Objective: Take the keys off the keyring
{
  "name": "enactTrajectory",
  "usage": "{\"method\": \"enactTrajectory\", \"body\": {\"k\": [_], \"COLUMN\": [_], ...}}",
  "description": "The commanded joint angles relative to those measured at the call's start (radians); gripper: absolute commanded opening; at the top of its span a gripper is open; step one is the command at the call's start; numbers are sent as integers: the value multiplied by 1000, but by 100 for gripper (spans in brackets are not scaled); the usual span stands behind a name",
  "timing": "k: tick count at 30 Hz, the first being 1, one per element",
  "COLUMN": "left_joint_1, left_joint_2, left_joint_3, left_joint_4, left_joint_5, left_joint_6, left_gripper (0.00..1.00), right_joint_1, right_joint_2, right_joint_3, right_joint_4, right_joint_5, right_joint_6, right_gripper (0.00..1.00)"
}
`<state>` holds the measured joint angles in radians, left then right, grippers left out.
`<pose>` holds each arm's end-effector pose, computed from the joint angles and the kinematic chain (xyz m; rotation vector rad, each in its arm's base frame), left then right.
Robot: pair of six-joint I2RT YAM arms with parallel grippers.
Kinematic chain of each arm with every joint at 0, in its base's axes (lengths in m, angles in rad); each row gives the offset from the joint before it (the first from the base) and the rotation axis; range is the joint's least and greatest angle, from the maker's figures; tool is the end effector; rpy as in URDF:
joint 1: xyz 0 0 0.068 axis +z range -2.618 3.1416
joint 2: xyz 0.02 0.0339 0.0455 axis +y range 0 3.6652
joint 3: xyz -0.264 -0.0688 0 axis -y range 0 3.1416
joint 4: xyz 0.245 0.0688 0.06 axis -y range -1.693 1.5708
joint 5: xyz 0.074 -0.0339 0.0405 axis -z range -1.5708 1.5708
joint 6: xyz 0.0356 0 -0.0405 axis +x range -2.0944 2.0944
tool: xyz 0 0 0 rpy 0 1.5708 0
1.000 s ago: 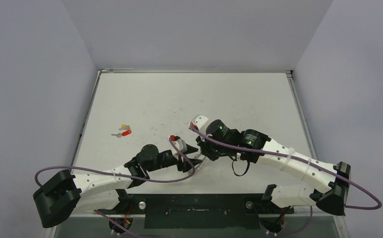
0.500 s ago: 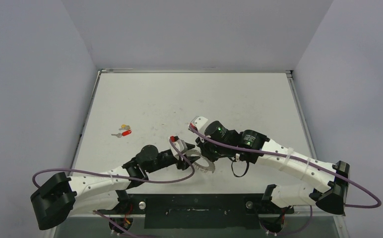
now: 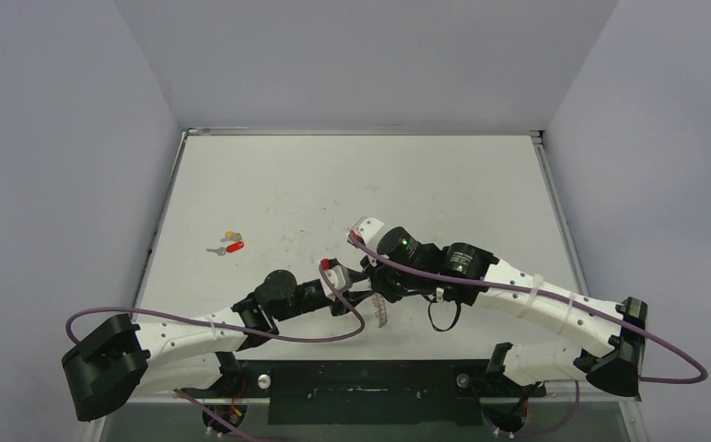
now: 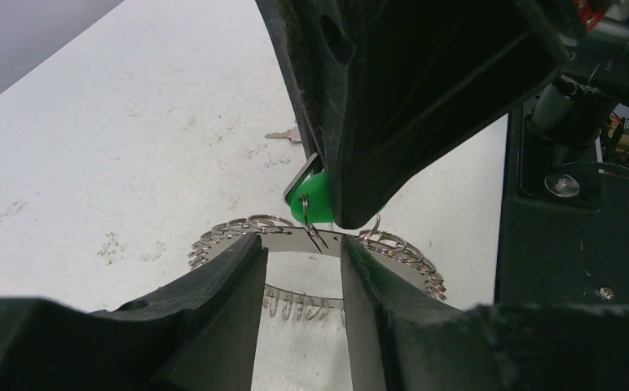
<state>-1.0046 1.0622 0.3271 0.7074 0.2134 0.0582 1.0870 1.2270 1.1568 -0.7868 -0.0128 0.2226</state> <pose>0.1128 -0.1915 0.2213 0.9929 1.3470 -0.8965 0.1165 0.2227 0.3219 -1.0613 2.2863 0.5852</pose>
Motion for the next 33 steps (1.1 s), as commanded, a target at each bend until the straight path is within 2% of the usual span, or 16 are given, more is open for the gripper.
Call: {"method": "enactTrajectory", "body": {"k": [1, 8, 16, 24, 29, 33], "left_joint_1": [-6, -6, -6, -6, -7, -7], "left_joint_2": [22, 14, 21, -3, -32, -33], "left_joint_3": [39, 28, 13, -36, -55, -69], "left_joint_4": [95, 130, 135, 131, 129, 171], "left_joint_5": [-21, -51, -14, 43, 70, 92], "left_joint_6": [18, 16, 19, 0, -16, -37], "left_gripper": [35, 32, 0, 0, 0, 0], "right_joint_1": [13, 17, 19, -32, -122, -134], "right_joint_2": [8, 3, -17, -69, -74, -49], "right_joint_3": [51, 45, 51, 45, 3, -21], "right_joint_4": [34, 31, 19, -43, -46, -29], "right_joint_5": [22, 24, 50, 106, 35, -22], "right_joint_6": [15, 18, 17, 1, -41, -78], "right_gripper": [0, 0, 0, 0, 0, 0]}}
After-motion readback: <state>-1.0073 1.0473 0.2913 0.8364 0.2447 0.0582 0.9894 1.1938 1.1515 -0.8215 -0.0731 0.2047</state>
